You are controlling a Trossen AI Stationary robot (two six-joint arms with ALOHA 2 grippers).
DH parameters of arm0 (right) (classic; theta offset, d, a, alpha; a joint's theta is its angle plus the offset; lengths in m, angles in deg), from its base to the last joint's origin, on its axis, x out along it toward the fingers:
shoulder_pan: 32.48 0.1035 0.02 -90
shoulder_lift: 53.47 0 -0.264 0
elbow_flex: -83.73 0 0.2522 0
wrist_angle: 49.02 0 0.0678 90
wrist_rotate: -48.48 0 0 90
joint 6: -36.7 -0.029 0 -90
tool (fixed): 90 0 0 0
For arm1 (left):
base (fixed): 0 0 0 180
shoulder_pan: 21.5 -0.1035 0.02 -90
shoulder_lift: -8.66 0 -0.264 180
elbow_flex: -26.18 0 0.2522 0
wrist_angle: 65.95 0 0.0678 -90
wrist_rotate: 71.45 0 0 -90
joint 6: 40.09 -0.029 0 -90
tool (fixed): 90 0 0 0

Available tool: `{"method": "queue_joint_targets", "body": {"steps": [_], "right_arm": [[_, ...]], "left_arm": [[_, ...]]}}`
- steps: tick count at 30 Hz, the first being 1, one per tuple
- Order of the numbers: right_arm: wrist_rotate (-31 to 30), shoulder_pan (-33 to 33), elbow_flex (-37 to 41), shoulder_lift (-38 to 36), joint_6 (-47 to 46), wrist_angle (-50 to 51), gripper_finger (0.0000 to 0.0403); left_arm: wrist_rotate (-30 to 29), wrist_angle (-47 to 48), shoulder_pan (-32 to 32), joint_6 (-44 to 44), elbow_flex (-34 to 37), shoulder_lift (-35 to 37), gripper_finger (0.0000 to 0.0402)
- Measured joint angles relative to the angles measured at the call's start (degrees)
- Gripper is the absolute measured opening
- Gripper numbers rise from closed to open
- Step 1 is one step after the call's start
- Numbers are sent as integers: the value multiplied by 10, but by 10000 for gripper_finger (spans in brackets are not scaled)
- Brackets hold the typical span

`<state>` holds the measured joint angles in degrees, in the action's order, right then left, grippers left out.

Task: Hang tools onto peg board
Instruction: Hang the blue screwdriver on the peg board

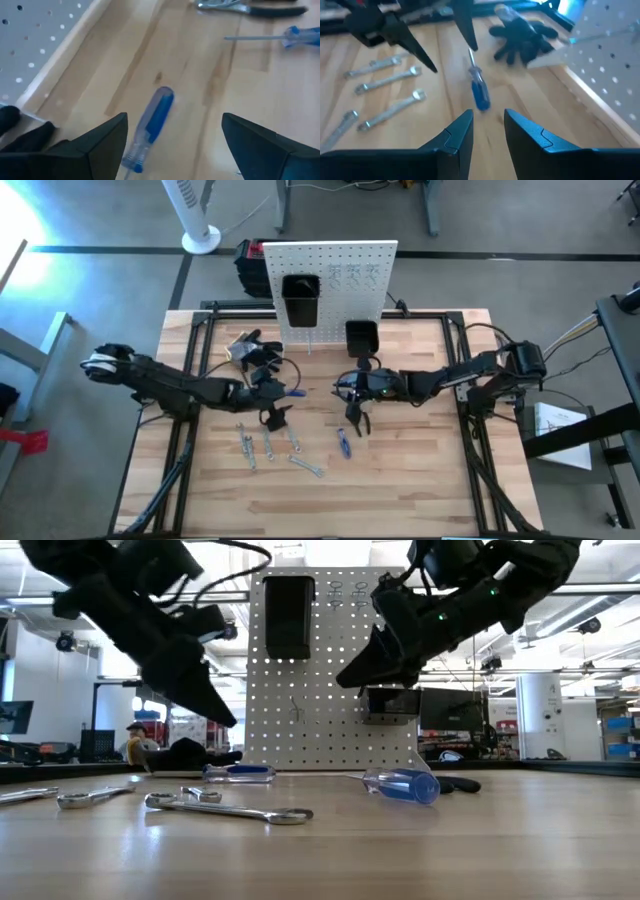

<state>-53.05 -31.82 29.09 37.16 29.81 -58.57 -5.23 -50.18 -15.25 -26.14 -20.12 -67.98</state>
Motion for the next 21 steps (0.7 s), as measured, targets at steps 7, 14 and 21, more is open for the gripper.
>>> {"method": "queue_joint_targets", "body": {"steps": [7,14,21], "right_arm": [[26,0,1,-11,2,40,103],[71,1,2,-12,-18,64,103],[71,1,3,-12,-21,81,103]], "left_arm": [[38,-10,-17,-30,-6,-32,309],[82,-49,-51,-31,33,-5,309],[83,-58,-81,-45,67,53,309]]}}
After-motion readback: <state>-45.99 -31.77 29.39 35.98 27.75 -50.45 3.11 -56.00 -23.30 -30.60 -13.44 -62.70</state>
